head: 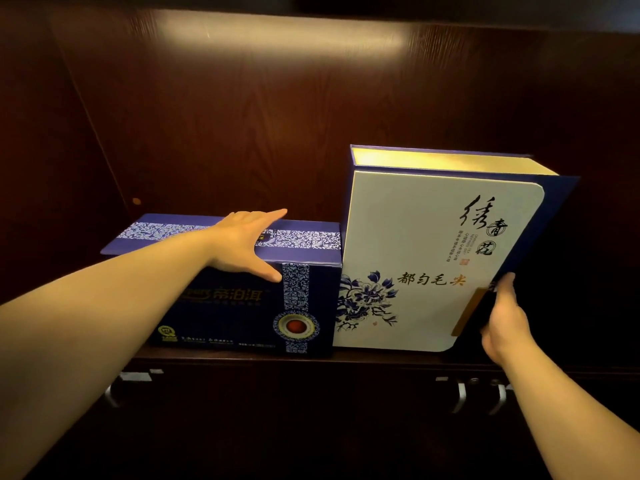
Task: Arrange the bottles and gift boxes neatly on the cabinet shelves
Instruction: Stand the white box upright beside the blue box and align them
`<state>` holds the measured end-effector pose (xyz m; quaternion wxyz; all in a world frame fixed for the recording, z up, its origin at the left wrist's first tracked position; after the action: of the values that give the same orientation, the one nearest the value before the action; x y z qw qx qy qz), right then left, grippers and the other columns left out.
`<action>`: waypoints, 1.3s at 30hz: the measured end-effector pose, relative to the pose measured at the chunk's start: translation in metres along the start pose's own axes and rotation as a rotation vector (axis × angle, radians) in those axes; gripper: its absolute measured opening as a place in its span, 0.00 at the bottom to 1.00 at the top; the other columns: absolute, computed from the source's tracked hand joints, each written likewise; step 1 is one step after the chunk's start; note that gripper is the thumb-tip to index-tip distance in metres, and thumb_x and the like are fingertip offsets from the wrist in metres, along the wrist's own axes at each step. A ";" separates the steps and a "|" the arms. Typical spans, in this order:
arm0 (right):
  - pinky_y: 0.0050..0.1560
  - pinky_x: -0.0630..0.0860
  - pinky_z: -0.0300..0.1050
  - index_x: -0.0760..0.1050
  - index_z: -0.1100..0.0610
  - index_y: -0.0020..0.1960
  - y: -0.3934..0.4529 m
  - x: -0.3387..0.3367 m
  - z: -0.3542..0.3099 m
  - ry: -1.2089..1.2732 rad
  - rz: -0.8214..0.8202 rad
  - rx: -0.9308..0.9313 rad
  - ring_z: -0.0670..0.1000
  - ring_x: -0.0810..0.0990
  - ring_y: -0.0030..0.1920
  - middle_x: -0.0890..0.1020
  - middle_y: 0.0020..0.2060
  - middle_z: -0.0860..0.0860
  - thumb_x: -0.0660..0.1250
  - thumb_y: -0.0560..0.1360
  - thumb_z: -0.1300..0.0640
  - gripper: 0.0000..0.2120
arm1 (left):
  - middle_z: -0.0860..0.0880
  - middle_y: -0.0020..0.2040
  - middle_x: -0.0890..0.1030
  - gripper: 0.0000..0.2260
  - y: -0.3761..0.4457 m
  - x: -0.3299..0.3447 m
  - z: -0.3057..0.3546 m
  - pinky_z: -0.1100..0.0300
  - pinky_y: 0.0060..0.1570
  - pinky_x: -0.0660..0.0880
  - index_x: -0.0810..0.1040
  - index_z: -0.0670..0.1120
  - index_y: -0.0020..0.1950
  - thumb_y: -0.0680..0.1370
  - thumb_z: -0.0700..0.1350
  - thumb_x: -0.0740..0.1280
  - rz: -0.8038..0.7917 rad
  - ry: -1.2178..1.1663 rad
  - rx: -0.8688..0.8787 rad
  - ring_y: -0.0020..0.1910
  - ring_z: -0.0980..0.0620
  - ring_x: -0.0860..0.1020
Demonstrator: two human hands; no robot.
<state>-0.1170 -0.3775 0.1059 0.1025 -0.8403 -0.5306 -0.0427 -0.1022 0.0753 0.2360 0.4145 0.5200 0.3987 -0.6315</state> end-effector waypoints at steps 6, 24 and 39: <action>0.71 0.61 0.49 0.56 0.47 0.81 -0.006 0.003 0.009 -0.025 0.062 -0.067 0.49 0.66 0.72 0.68 0.75 0.48 0.53 0.81 0.34 0.33 | 0.49 0.83 0.56 0.57 -0.010 0.011 -0.003 0.43 0.77 0.56 0.55 0.56 0.82 0.59 0.82 0.61 0.094 0.053 -0.021 0.80 0.46 0.52; 0.74 0.63 0.49 0.57 0.59 0.79 -0.057 0.018 -0.091 -0.384 0.385 -0.780 0.57 0.63 0.75 0.63 0.76 0.61 0.64 0.76 0.38 0.40 | 0.39 0.74 0.66 0.36 -0.115 0.020 -0.114 0.35 0.67 0.65 0.71 0.52 0.74 0.73 0.72 0.63 0.479 -0.195 -0.779 0.70 0.29 0.64; 0.74 0.42 0.75 0.70 0.55 0.75 -0.123 0.132 -0.156 -1.170 -0.049 -1.137 0.61 0.63 0.74 0.74 0.70 0.55 0.61 0.80 0.42 0.27 | 0.47 0.80 0.63 0.45 -0.019 -0.015 0.084 0.55 0.71 0.62 0.59 0.49 0.80 0.70 0.65 0.74 0.419 -0.545 0.004 0.77 0.49 0.63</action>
<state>-0.1648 -0.2437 0.2970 -0.6342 -0.6384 -0.4137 0.1379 -0.1457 0.0048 0.2641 0.6253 0.4035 0.1565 -0.6493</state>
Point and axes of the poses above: each hand's wrist, its own y-axis towards the middle knuckle, its own x-axis out of the palm, z = x × y, the point moved 2 cm from there along y, towards the middle knuckle
